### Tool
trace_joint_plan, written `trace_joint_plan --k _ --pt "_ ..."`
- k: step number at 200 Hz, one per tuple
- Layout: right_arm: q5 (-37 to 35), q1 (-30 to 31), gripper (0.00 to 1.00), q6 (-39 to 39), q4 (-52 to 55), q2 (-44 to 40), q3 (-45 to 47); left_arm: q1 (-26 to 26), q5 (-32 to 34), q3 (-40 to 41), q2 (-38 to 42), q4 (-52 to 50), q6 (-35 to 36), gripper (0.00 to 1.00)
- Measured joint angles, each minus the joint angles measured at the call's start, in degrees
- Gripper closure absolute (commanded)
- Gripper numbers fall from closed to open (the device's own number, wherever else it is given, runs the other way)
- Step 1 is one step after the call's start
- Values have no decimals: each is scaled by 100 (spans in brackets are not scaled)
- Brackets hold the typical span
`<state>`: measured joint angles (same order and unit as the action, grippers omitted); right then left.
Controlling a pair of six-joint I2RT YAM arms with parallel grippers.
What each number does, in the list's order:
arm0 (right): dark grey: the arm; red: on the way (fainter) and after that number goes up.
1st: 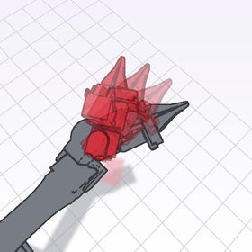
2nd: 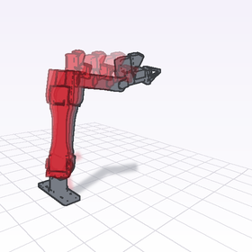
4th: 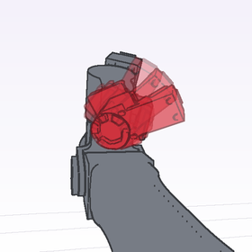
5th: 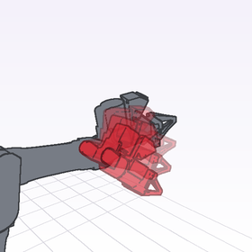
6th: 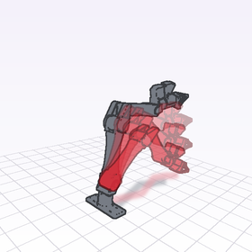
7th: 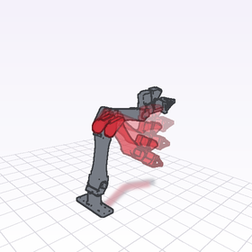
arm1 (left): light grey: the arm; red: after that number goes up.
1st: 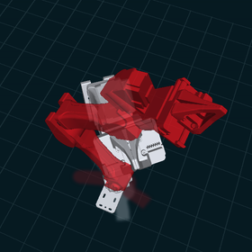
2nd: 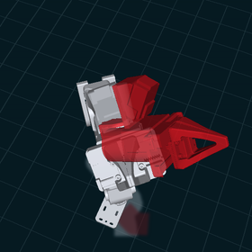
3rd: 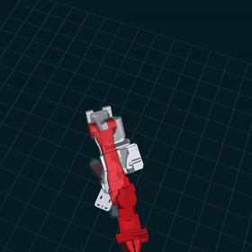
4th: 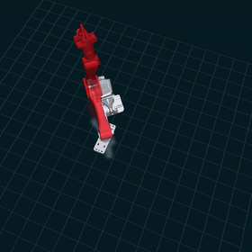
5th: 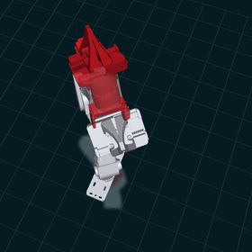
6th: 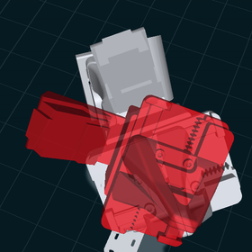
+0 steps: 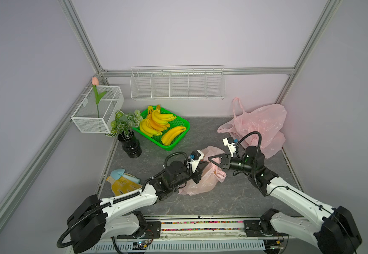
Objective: Place the banana into a plastic bag & tie a knot
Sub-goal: Cross the plastic bag at the center of the board, then tie the plastic bag at the center of the board.
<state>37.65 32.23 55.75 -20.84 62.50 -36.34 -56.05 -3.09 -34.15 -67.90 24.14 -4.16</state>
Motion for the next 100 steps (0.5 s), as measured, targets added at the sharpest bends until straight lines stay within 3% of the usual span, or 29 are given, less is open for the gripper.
trace_joint_plan --k 62,100 --pt "291 0 93 -13 -181 44 0 72 -140 2 -149 170 44 53" --pt "490 -7 93 -35 -330 164 0 162 -236 92 -61 260 85 61"
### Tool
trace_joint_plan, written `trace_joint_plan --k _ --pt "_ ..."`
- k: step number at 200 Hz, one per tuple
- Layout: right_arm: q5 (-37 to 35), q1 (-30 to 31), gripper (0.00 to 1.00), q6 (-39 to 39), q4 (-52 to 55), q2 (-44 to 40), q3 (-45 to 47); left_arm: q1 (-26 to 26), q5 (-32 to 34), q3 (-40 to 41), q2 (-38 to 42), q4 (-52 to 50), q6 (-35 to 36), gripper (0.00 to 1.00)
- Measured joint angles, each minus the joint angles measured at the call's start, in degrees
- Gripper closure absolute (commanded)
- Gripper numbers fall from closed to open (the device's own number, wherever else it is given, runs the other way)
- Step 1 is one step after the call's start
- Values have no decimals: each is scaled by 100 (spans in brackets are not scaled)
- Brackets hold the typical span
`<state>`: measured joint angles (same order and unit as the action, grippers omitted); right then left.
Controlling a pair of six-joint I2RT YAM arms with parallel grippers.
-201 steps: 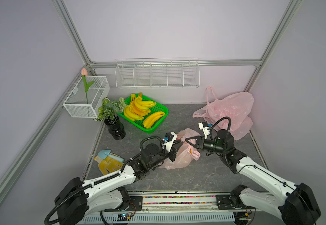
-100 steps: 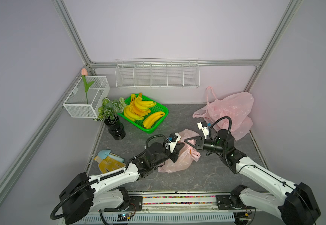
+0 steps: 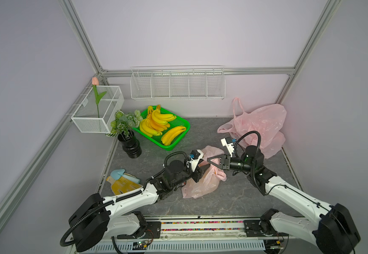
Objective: Place the banana into a plastic bag & tie a knot
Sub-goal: Tie the plastic bag at the center of the board.
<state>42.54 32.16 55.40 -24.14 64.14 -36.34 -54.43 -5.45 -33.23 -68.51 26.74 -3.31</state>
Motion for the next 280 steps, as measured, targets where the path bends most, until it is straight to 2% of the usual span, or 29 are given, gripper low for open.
trace_joint_plan --k 35,92,128,183,207,237,280 --pt "109 0 93 -59 -44 66 0 214 -308 94 157 33 -15 62" --pt "317 0 93 -133 -192 199 0 234 -699 376 474 105 68 61" --pt "476 0 93 -140 -472 348 0 280 -802 431 627 111 98 64" --pt "636 61 93 -120 -828 509 0 302 -831 431 581 125 138 61" --pt "656 72 93 -136 -837 525 0 321 -828 431 584 125 142 68" --pt "654 72 93 -149 -837 525 0 389 -887 420 584 122 157 71" --pt "645 81 93 -212 -831 525 0 498 -1010 411 584 116 138 66"
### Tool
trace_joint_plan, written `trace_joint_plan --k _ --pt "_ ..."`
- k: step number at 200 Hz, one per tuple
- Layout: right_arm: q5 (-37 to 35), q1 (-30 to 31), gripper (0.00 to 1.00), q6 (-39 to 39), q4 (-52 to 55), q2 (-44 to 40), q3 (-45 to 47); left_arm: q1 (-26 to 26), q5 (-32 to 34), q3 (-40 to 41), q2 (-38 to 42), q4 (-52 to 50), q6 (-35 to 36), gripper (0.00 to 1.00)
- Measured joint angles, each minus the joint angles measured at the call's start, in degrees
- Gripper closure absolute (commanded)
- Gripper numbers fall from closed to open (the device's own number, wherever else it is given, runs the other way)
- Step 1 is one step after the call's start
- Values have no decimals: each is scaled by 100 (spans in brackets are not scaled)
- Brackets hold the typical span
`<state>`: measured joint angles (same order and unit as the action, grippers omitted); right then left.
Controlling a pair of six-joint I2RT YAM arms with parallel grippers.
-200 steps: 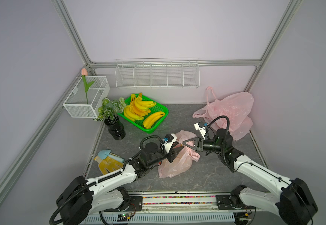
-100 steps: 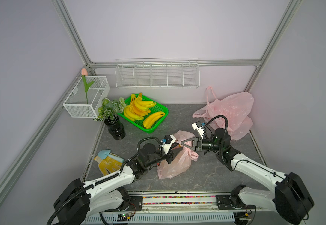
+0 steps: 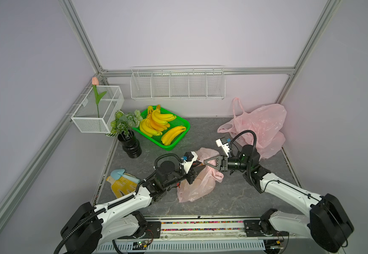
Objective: Place the banana into a plastic bag & tie a knot
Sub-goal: Tie the plastic bag at the center of the board.
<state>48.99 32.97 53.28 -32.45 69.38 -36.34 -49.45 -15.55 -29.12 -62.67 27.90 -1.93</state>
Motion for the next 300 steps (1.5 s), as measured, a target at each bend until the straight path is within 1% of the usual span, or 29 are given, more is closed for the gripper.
trace_joint_plan --k 20,45,75,87,102,112,117,137,146,158,167,176,202,224,235,243,257,272,284,300 --pt "-9 26 93 -68 9 0 -2 74 -85 -11 -2 -2 -26 64" --pt "-24 66 93 -149 55 2 -2 109 -184 -70 -48 -31 -70 64" --pt "-76 92 93 -236 68 20 -7 120 -297 -157 -153 -122 -105 78" --pt "-98 98 93 -258 68 31 -9 122 -326 -170 -164 -144 -120 79" --pt "-107 105 93 -282 70 46 -11 125 -337 -184 -173 -173 -116 74" --pt "-114 111 93 -299 68 61 -11 125 -328 -184 -177 -195 -120 66" --pt "-118 116 93 -306 68 68 -11 125 -308 -184 -179 -214 -162 63" --pt "-122 127 93 -337 70 96 -13 125 -229 -186 -184 -254 -186 62" --pt "-122 127 93 -345 70 105 -15 131 -208 -186 -184 -258 -195 64" --pt "-136 127 93 -367 72 105 -17 131 -201 -186 -184 -256 -203 69" --pt "-142 129 93 -387 83 105 -26 136 -199 -186 -184 -256 -240 78" --pt "-140 133 93 -409 94 105 -35 151 -190 -186 -184 -245 -212 84" --pt "-142 186 93 -459 138 107 -44 238 -247 -186 -181 -109 -332 85" --pt "-146 201 93 -501 149 107 -44 254 -278 -186 -181 -90 -367 89" --pt "-151 203 93 -518 155 107 -44 256 -297 -186 -181 -90 -369 90" --pt "-160 203 93 -533 166 107 -44 258 -319 -186 -181 -94 -367 88" --pt "-146 205 93 -535 177 107 -44 260 -321 -186 -181 -125 -385 74" --pt "-160 212 93 -542 192 107 -48 304 -319 -186 -181 -186 -385 66" --pt "-151 212 93 -546 210 109 -55 328 -330 -186 -181 -234 -369 63" --pt "-140 216 93 -544 216 122 -72 341 -337 -186 -184 -267 -352 63"
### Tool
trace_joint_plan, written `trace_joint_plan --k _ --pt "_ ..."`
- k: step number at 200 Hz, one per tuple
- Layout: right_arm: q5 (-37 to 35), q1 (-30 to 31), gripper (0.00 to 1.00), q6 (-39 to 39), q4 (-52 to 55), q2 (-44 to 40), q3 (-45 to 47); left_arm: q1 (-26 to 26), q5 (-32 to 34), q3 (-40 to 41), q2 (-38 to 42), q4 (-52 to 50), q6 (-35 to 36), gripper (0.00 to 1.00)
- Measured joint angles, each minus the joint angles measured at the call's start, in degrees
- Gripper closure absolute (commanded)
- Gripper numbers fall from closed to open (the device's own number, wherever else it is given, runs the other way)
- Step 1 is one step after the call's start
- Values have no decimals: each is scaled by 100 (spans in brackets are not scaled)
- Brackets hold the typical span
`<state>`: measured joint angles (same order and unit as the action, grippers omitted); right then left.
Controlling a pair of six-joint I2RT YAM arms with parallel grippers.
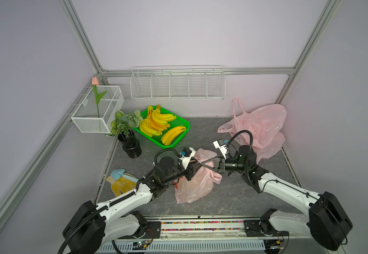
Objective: Place the banana into a plastic bag & tie a knot
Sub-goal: Tie the plastic bag at the center of the board.
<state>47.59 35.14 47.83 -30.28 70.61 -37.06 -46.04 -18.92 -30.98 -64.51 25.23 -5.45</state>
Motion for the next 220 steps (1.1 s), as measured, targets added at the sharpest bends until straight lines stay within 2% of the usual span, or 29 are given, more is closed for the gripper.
trace_joint_plan --k 63,90,108,179,220 --pt "-31 -11 92 13 -26 72 -22 22 -190 -216 -286 -118 26 75" --pt "-111 -15 93 20 -87 90 -22 35 -310 -308 -348 -179 20 92" --pt "-149 -15 90 17 -87 94 -11 20 -348 -310 -341 -175 39 100" --pt "-337 -109 72 -160 481 -195 17 -11 52 -208 2 -238 125 100" --pt "-492 -127 70 -326 955 -238 13 -11 219 -173 9 -424 160 100"
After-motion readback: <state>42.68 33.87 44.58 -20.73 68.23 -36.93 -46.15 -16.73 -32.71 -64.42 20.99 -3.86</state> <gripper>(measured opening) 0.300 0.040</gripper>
